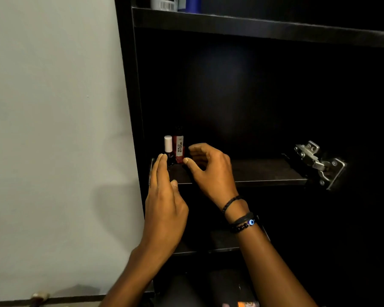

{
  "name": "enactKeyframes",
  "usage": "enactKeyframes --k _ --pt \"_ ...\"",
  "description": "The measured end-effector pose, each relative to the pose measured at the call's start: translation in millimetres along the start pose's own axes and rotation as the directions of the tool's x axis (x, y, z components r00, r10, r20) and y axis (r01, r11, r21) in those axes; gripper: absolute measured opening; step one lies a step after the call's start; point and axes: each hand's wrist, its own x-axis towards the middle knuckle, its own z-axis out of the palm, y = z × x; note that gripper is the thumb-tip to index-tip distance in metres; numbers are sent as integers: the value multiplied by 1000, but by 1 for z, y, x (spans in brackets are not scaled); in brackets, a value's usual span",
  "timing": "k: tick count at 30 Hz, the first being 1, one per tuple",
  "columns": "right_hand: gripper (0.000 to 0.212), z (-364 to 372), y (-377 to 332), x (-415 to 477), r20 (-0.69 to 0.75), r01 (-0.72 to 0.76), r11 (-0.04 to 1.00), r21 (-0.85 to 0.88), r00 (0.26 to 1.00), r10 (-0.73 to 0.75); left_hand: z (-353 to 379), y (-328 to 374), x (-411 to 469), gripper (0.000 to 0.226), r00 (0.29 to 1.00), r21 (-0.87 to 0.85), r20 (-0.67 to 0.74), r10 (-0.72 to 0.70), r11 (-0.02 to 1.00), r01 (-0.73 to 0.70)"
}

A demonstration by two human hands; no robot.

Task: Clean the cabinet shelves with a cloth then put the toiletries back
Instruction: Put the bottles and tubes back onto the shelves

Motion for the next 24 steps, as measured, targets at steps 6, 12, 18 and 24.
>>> enactKeyframes --k 6,12,18,24 --pt "32 -6 14 -68 -85 133 950 -284 983 -163 3 -1 -32 47 986 -50 96 139 990 -135" --pt "51 -8 45 -138 9 55 911 -408 998 -56 23 -21 -70 44 938 -73 287 195 981 -181" --pt "59 -6 113 -215 10 -313 897 -310 943 333 62 -69 -131 43 866 -52 496 70 997 -52" --pt "55 -13 178 -285 -93 -788 606 -114 615 783 96 -113 -183 42 690 -4 720 -78 993 117"
